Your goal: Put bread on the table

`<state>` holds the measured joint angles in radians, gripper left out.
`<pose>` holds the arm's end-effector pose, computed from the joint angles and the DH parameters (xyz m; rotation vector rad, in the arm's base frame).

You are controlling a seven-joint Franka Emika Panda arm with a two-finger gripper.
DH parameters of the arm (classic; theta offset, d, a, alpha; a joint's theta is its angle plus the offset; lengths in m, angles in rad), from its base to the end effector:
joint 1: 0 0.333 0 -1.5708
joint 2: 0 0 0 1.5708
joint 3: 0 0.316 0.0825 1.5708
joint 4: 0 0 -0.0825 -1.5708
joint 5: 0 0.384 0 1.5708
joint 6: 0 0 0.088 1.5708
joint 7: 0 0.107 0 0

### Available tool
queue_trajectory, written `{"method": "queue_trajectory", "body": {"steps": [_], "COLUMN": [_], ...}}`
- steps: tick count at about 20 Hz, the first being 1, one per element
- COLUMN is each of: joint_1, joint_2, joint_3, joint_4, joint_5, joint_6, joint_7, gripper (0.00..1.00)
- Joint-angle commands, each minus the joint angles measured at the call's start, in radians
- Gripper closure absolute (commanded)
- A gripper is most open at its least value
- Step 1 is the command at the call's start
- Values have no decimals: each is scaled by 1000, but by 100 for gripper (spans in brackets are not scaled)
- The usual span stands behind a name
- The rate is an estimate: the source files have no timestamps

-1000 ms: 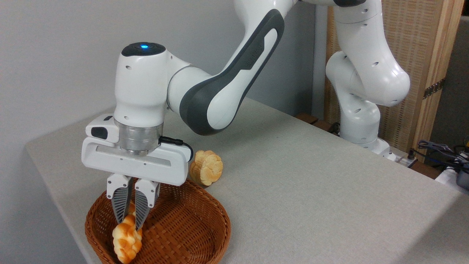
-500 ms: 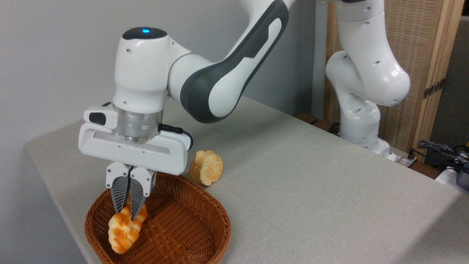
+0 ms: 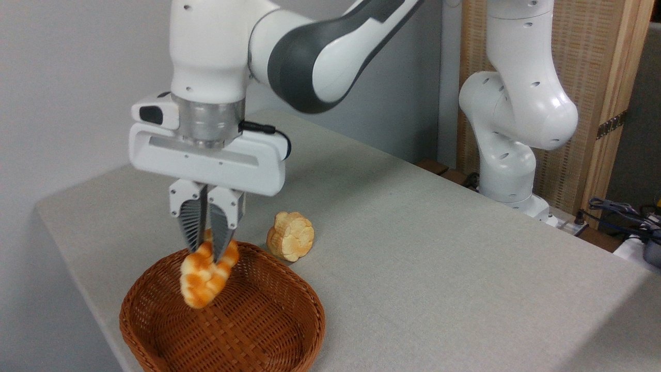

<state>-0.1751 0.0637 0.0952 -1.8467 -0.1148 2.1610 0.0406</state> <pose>0.6014 -0.0539 0.5115 3.0147 -0.1049 0.3775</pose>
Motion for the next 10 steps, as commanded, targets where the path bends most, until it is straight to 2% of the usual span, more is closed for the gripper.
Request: {"method": "queue_trajectory", "body": {"steps": [1, 7, 10], "joint_1": [-1, 0, 2], "joint_2": [-73, -125, -131], "joint_3": [9, 31, 49], "joint_4": [-11, -14, -22], "joint_5": [17, 18, 18], "joint_6": [-172, -435, -504], "joint_7": [149, 425, 537], "gripper": [82, 81, 77]}}
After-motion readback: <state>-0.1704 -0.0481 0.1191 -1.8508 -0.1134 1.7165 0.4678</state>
